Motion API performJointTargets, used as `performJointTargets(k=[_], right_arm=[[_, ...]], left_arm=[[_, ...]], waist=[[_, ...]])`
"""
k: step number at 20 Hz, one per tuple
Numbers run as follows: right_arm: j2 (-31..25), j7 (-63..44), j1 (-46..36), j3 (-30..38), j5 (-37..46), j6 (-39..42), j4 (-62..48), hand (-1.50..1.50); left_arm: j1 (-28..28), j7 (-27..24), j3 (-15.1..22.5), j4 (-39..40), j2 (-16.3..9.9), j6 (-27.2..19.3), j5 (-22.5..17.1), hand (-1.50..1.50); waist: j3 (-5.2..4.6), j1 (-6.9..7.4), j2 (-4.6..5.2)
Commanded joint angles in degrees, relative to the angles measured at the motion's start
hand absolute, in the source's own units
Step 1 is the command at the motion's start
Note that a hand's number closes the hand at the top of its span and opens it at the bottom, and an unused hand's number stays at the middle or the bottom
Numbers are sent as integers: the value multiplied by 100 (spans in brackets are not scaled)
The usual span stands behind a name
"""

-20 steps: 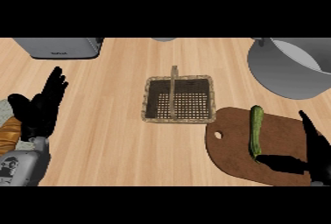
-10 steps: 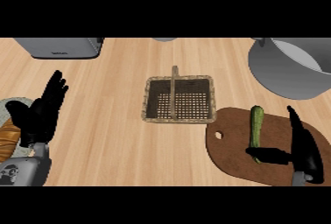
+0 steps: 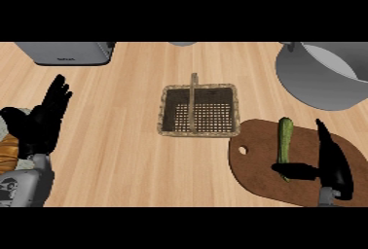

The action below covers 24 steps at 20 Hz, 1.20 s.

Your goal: Pick the squash from the cutting board and place it in the basket

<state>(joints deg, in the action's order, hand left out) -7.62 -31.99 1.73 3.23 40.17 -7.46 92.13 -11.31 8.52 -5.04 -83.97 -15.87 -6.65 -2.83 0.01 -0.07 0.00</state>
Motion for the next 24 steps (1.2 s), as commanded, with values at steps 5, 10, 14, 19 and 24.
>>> performJointTargets(k=[5, 10, 14, 19, 24], right_arm=[[155, 599, -341, 143, 115, -494, -1273, -150], [-88, 855, 32, 316, -103, -249, -886, -150], [33, 241, -440, 171, 81, -88, -1010, -150], [266, 477, -636, 87, 286, -555, -1684, -150], [2, 836, -313, -19, -93, 250, -1496, 150]], left_arm=[[98, -154, 40, 107, 302, -51, 331, 0], [-47, -57, -52, 122, 334, 128, 367, 0], [16, 149, -259, -106, 234, 234, 321, 0], [147, 48, -107, -218, 451, 96, 481, 0], [-205, 83, -387, 123, 198, 352, 236, 0]], waist=[[1, 11, 6], [-1, -7, -1], [-1, 2, -2], [0, 12, 0], [-2, -27, 3]])
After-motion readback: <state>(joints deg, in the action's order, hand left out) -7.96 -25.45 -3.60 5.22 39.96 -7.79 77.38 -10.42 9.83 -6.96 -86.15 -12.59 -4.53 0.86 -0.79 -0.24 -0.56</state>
